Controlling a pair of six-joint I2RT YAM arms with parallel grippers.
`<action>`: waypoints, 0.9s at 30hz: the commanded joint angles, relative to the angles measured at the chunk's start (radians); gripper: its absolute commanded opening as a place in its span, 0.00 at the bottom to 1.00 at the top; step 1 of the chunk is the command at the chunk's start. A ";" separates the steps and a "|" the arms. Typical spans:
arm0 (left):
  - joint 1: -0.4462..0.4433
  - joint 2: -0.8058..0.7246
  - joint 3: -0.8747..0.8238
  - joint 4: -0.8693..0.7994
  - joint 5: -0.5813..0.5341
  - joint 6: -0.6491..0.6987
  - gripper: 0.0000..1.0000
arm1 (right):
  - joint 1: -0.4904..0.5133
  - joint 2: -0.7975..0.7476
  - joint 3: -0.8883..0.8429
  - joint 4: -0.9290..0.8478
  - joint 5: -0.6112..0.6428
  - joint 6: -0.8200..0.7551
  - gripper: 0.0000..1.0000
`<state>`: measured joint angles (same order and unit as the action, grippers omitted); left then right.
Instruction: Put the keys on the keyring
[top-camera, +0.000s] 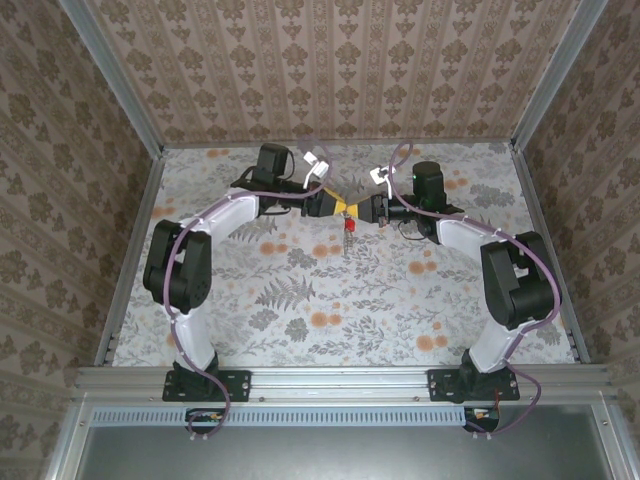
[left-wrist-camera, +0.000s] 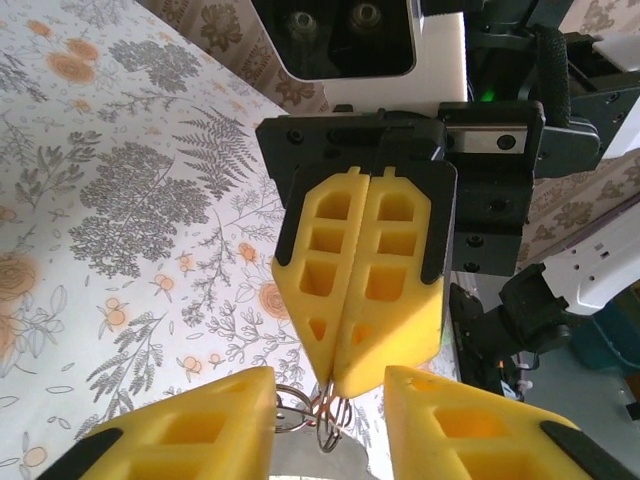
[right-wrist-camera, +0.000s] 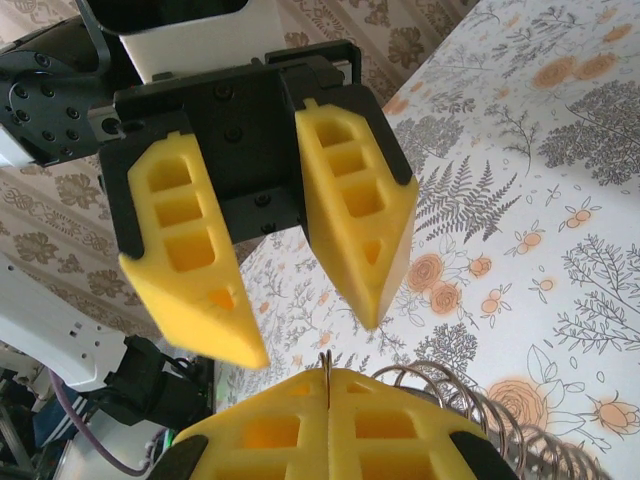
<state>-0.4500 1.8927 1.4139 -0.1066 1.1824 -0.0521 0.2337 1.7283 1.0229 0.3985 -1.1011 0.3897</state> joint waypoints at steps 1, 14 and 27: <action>0.017 -0.010 -0.009 0.034 0.019 -0.011 0.30 | -0.002 0.007 -0.006 0.047 -0.026 0.011 0.00; 0.019 -0.007 -0.011 0.053 0.034 -0.026 0.15 | -0.002 0.009 -0.009 0.053 -0.015 0.015 0.00; 0.015 -0.006 -0.010 0.065 0.036 -0.034 0.00 | -0.003 0.014 -0.010 0.068 -0.011 0.028 0.00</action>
<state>-0.4313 1.8927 1.4136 -0.0589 1.1858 -0.0860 0.2337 1.7306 1.0206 0.4229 -1.1004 0.4046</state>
